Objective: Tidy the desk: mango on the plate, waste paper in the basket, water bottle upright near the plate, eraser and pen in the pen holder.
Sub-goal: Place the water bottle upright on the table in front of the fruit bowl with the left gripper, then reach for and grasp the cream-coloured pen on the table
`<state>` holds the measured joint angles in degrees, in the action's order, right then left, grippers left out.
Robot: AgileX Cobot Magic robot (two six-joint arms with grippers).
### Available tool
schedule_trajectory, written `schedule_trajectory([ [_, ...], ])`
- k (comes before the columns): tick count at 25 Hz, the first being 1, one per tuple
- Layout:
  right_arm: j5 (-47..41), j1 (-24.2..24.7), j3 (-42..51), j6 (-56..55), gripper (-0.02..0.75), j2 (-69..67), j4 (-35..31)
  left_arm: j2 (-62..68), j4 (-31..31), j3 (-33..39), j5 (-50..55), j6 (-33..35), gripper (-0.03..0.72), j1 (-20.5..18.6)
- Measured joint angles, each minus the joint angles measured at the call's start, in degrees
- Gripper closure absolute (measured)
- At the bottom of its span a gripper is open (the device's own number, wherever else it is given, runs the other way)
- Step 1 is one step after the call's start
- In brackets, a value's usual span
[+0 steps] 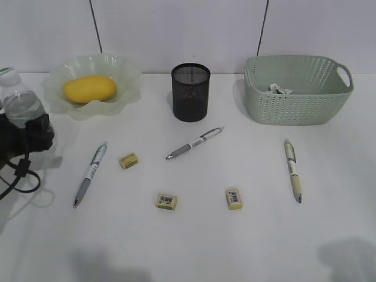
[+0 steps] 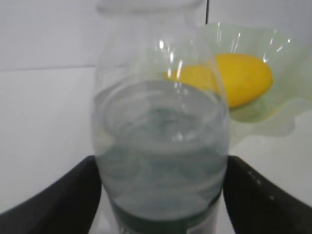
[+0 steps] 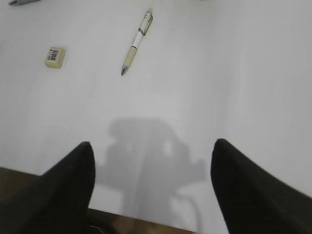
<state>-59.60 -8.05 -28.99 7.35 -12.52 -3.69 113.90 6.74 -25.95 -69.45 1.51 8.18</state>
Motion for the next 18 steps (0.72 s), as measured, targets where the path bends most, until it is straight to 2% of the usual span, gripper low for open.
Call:
schedule_trajectory([
  [9,0.0,0.0,0.0,0.0,0.154,0.0,0.0,-7.0,-0.3,8.1,0.2,0.0,0.095,0.1],
  [14,0.0,0.0,0.0,0.0,0.154,0.0,0.0,-15.8,1.0,10.0,0.9,0.0,0.096,3.0],
  [18,0.0,0.0,0.0,0.0,0.154,0.0,0.0,-26.3,1.3,10.0,9.9,0.0,0.097,3.9],
])
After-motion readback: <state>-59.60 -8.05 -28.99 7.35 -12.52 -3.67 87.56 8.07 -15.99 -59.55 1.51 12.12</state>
